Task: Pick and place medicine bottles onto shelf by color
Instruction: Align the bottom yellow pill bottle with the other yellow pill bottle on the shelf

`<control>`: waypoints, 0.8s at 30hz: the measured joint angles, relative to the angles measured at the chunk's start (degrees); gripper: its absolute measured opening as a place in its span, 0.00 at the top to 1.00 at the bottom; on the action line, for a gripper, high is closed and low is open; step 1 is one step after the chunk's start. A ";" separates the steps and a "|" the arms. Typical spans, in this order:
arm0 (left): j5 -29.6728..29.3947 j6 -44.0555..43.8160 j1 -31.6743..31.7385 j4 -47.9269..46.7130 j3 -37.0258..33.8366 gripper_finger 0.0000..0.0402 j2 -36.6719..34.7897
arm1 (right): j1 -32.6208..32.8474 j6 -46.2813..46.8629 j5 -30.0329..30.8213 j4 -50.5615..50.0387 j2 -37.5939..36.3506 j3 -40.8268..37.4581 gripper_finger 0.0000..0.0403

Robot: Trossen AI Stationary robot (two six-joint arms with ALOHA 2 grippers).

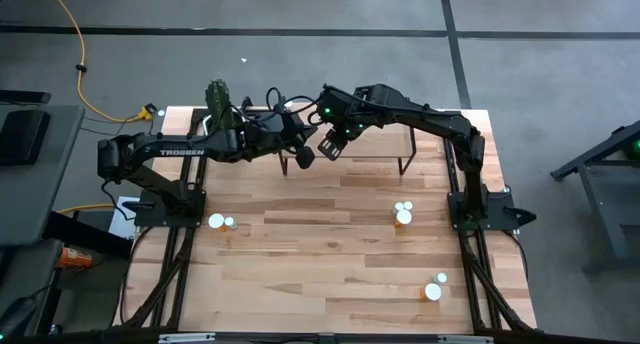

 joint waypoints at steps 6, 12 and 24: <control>1.92 -6.35 -0.11 13.24 -7.10 1.00 -0.44 | 0.02 0.14 0.00 0.00 0.00 0.00 0.74; 1.96 -11.29 -0.33 30.35 -17.65 1.00 -3.75 | 0.00 0.13 -0.85 -0.07 0.00 0.00 0.74; 3.84 -10.85 -0.26 34.29 -18.16 1.00 -1.62 | 0.02 -0.22 -1.49 0.13 0.00 0.00 0.74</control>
